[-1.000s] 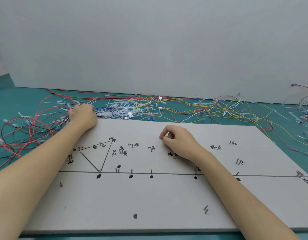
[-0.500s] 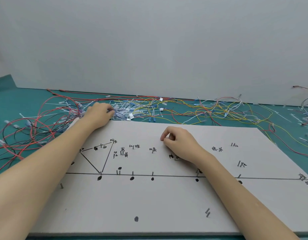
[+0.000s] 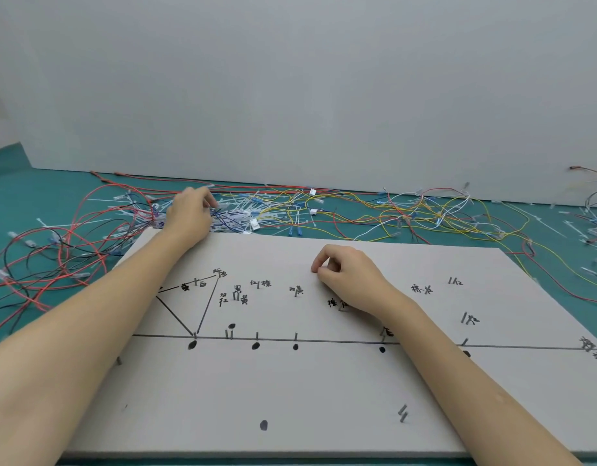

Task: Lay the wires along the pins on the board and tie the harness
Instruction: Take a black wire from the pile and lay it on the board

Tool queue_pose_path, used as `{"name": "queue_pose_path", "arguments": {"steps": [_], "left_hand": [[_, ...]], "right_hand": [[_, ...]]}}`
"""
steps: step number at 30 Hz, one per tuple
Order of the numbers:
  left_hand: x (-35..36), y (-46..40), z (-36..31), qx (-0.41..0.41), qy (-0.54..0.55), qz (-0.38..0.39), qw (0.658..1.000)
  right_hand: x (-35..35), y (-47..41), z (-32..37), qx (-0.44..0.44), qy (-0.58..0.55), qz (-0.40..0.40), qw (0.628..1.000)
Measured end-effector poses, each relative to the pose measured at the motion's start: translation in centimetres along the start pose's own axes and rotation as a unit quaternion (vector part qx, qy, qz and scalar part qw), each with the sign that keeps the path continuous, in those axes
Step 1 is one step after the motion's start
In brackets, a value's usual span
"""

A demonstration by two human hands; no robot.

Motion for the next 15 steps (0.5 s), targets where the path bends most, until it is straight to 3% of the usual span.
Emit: {"name": "queue_pose_path", "arguments": {"steps": [2,8,15], "left_hand": [[-0.9,0.3,-0.7,0.014,-0.046,-0.023,0.999],[1.4,0.2,-1.1,0.007,-0.038,0.158,0.987],[1.9,-0.5,-1.2,0.022,-0.024,0.156,0.987]], "right_hand": [[0.0,0.0,0.0,0.000,0.000,0.001,1.000],[0.0,0.0,0.0,0.000,-0.001,0.002,1.000],[-0.1,0.0,0.1,0.001,-0.001,0.002,1.000]]}}
Point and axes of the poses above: each hand's wrist, its own y-axis away from the middle knuckle, its own x-axis out of the palm, z = x × y, the point moved 8 cm from there along -y, towards the middle knuckle, and after that the axes turned 7 degrees about z, right-handed, at the moved point
